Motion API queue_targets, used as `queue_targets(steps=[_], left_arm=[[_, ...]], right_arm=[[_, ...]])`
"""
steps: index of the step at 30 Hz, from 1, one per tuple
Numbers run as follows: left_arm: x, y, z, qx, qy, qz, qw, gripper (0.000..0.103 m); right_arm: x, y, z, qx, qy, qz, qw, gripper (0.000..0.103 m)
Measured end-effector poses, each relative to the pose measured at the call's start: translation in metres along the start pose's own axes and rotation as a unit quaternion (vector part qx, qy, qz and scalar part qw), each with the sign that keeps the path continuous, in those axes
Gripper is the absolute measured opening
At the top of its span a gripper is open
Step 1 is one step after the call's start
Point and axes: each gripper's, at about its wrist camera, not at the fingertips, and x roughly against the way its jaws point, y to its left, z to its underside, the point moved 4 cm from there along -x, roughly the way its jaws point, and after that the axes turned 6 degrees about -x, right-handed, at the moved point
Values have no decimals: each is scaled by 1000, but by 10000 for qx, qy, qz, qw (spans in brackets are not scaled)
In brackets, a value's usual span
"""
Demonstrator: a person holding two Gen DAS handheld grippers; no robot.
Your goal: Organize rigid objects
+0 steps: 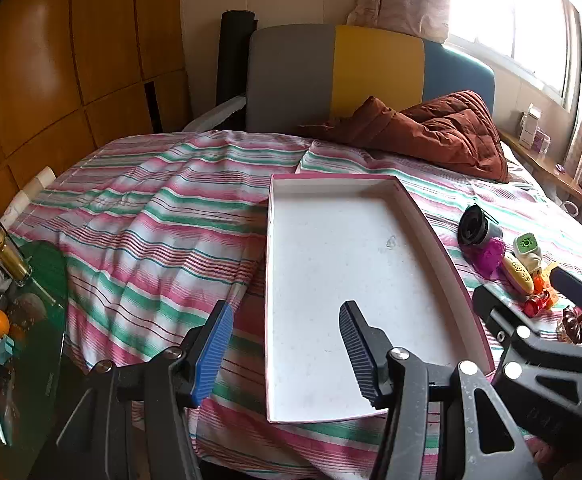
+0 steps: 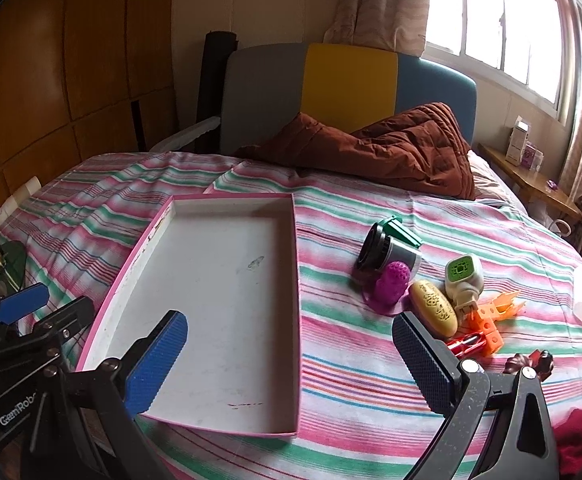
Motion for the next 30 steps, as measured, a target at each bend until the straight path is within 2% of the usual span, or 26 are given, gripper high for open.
queue_targets(steps=[16,24,30], left_arm=[[3,-25,-7,-178,-12,794,9967,56],[5,-52,-19,-348,26,1385,9898,56],[7,-77,-27,-684,-59,1379,9881,56]], right_arm=[[4,-45,-27,18,-21,128,9999,103],[8,-96,-46,-293,-61,452,9985,103],[9,-143,-59,-607,-132,766,9951,103]])
